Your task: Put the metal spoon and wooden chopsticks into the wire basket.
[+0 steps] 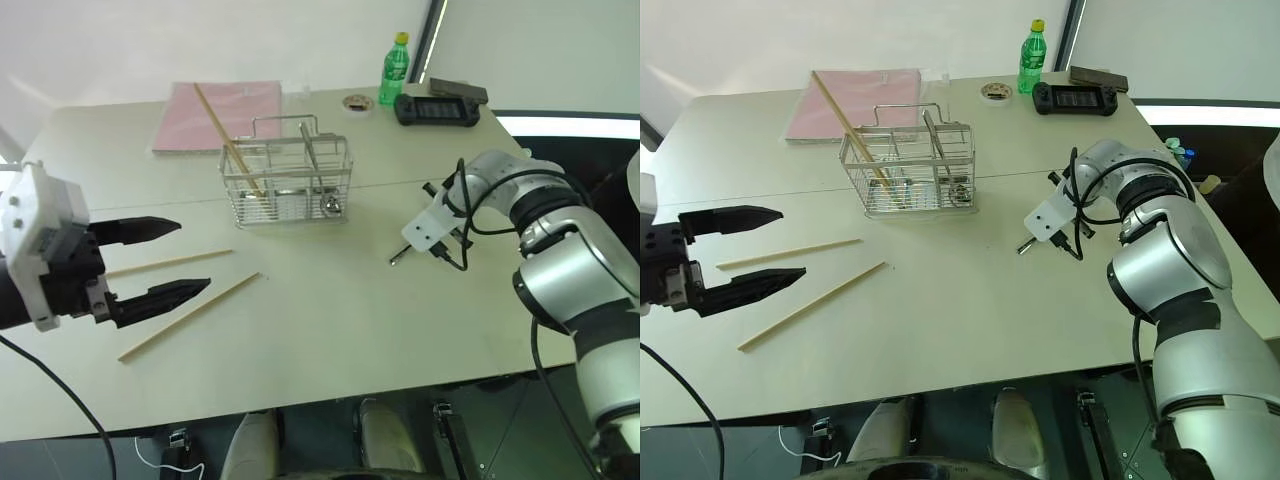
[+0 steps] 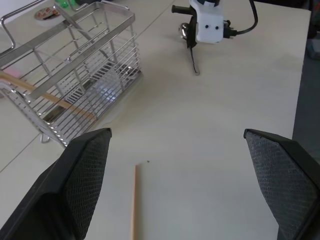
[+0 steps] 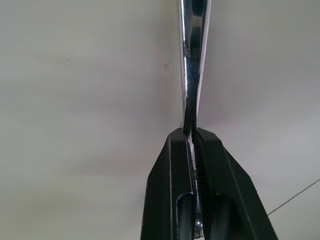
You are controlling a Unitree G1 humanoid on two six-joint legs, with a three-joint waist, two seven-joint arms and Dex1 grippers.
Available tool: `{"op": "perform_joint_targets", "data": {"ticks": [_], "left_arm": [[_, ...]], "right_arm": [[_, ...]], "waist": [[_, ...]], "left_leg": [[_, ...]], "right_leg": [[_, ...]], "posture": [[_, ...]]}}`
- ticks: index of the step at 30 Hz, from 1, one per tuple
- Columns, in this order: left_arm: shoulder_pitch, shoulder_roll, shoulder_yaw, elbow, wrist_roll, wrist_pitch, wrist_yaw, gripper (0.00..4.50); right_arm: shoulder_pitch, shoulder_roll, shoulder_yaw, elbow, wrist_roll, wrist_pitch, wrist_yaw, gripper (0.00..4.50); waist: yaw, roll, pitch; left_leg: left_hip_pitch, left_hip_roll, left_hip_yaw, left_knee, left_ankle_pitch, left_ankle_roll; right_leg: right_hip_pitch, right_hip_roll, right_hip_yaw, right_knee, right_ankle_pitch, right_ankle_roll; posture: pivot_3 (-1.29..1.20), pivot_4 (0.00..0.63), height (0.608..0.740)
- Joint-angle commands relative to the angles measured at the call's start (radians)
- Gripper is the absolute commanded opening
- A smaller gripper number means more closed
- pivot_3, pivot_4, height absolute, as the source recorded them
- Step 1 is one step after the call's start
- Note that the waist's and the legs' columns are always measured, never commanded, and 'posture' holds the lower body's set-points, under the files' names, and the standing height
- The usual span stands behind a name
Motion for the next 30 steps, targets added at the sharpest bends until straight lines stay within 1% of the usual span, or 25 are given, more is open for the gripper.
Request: {"op": "perform_joint_targets", "data": {"ticks": [1, 4, 6, 8, 10, 11, 13, 14, 15, 16, 18, 21, 23, 26, 28, 30], "left_arm": [[-0.037, 0.027, -0.013, 0.008, -0.016, -0.016, 0.015, 4.50], [-0.070, 0.037, -0.041, 0.022, -0.018, -0.020, 0.027, 4.50], [-0.089, 0.040, -0.059, 0.041, -0.005, -0.026, 0.026, 4.50], [-0.096, 0.041, -0.070, 0.061, 0.024, -0.037, 0.017, 4.50], [-0.097, 0.042, -0.075, 0.084, 0.057, -0.052, 0.001, 4.50], [-0.102, 0.042, -0.078, 0.102, 0.068, -0.058, -0.002, 4.50], [-0.116, 0.041, -0.088, 0.137, 0.081, -0.067, -0.011, 4.50], [-0.122, 0.041, -0.094, 0.149, 0.089, -0.072, -0.017, 4.50], [-0.124, 0.040, -0.103, 0.159, 0.101, -0.081, -0.025, 4.50], [-0.125, 0.039, -0.111, 0.166, 0.114, -0.090, -0.034, 4.50], [-0.131, 0.037, -0.131, 0.179, 0.132, -0.107, -0.047, 4.50], [-0.155, 0.036, -0.166, 0.195, 0.151, -0.128, -0.060, 4.50], [-0.170, 0.035, -0.185, 0.207, 0.161, -0.138, -0.067, 4.50], [-0.185, 0.035, -0.202, 0.219, 0.175, -0.151, -0.077, 4.50], [-0.193, 0.032, -0.208, 0.224, 0.182, -0.156, -0.082, 4.50], [-0.196, 0.031, -0.210, 0.227, 0.187, -0.160, -0.088, 4.50]], "right_arm": [[-0.005, -0.015, -0.042, -0.013, 0.036, -0.010, 0.011, 0.03], [0.001, -0.026, -0.095, -0.021, 0.094, -0.046, 0.057, 0.03], [0.022, -0.039, -0.193, -0.032, 0.221, -0.087, 0.202, 0.03], [0.056, -0.050, -0.296, -0.060, 0.372, -0.114, 0.391, 0.03], [0.102, -0.055, -0.382, -0.124, 0.519, -0.098, 0.563, 0.03], [0.139, -0.062, -0.401, -0.198, 0.624, -0.040, 0.616, 0.03], [0.246, -0.101, -0.408, -0.501, 0.903, 0.257, 0.651, 0.03], [0.289, -0.118, -0.424, -0.649, 1.008, 0.414, 0.653, 0.03], [0.315, -0.114, -0.477, -0.766, 1.082, 0.568, 0.653, 0.03], [0.332, -0.109, -0.523, -0.857, 1.135, 0.694, 0.629, 0.03], [0.339, -0.091, -0.606, -0.998, 1.223, 0.926, 0.510, 0.03], [0.330, -0.052, -0.698, -1.118, 1.311, 1.149, 0.332, 0.03], [0.318, -0.016, -0.743, -1.147, 1.333, 1.215, 0.240, 0.03], [0.271, 0.048, -0.801, -1.125, 1.352, 1.283, 0.102, 0.03], [0.240, 0.086, -0.819, -1.084, 1.332, 1.282, 0.023, 0.03], [0.220, 0.118, -0.814, -1.031, 1.288, 1.244, -0.037, 0.03]], "waist": [[0.000, 0.000, 0.000], [-0.001, 0.000, 0.000], [-0.001, 0.000, 0.000], [-0.001, 0.000, 0.000], [-0.001, 0.000, 0.000], [-0.001, 0.000, 0.000], [0.002, 0.000, 0.001], [0.002, 0.000, 0.001], [0.004, 0.001, 0.001], [0.003, 0.002, 0.002], [0.002, 0.002, 0.002], [0.010, 0.001, 0.001], [0.018, 0.000, 0.001], [0.025, 0.000, 0.001], [0.028, 0.000, 0.001], [0.027, 0.000, 0.001]], "left_leg": [[0.000, 0.000, 0.000, 0.000, 0.000, 0.000], [0.000, 0.000, 0.000, 0.000, 0.000, 0.000], [0.000, 0.000, 0.000, 0.000, 0.000, 0.000], [0.000, 0.000, 0.000, 0.000, 0.000, 0.000], [0.001, 0.000, 0.000, 0.000, 0.000, 0.000], [0.002, 0.000, 0.000, 0.000, 0.000, 0.000], [0.005, 0.000, 0.000, 0.000, 0.000, 0.001], [0.006, 0.000, -0.001, 0.000, -0.001, 0.001], [0.007, 0.000, -0.001, 0.000, -0.001, 0.001], [0.007, 0.000, -0.001, 0.000, -0.001, 0.001], [0.007, 0.001, 0.000, 0.000, -0.001, 0.001], [0.007, 0.001, 0.000, 0.000, -0.001, 0.001], [0.006, 0.001, 0.000, 0.000, -0.001, 0.001], [0.005, 0.001, 0.001, 0.000, -0.001, 0.001], [0.002, 0.001, 0.001, 0.000, -0.001, 0.001], [-0.002, 0.001, 0.001, 0.001, -0.001, 0.001]], "right_leg": [[0.000, 0.000, 0.000, 0.000, 0.000, 0.000], [0.000, 0.000, 0.000, 0.000, 0.000, 0.000], [0.000, 0.000, 0.000, 0.000, 0.000, 0.001], [0.001, 0.000, 0.000, 0.000, 0.000, 0.002], [0.002, 0.000, 0.000, 0.000, 0.000, 0.002], [0.003, 0.000, 0.000, 0.000, 0.000, 0.002], [0.007, 0.000, 0.000, 0.000, 0.000, 0.003], [0.008, 0.000, 0.000, 0.000, 0.000, 0.004], [0.009, 0.000, 0.000, 0.000, -0.001, 0.004], [0.008, 0.000, 0.000, 0.000, -0.001, 0.004], [0.006, 0.000, 0.000, 0.001, -0.001, 0.003], [0.005, 0.001, 0.000, 0.002, -0.002, 0.001], [0.005, 0.001, 0.000, 0.002, -0.002, 0.000], [0.004, 0.001, 0.000, 0.000, -0.003, 0.000], [0.001, 0.001, 0.001, 0.001, -0.002, 0.000], [-0.002, 0.001, 0.001, 0.001, -0.002, 0.000]], "posture": [[0.00, 0.150, 0.721], [0.00, 0.150, 0.721], [0.00, 0.150, 0.721], [0.00, 0.150, 0.721], [0.00, 0.150, 0.721], [0.00, 0.150, 0.721], [0.00, 0.150, 0.721], [0.00, 0.150, 0.721], [0.00, 0.150, 0.721], [0.00, 0.150, 0.721], [0.00, 0.150, 0.721], [0.00, 0.150, 0.721], [0.00, 0.150, 0.721], [0.00, 0.150, 0.721], [0.00, 0.150, 0.721], [0.00, 0.150, 0.721]]}}
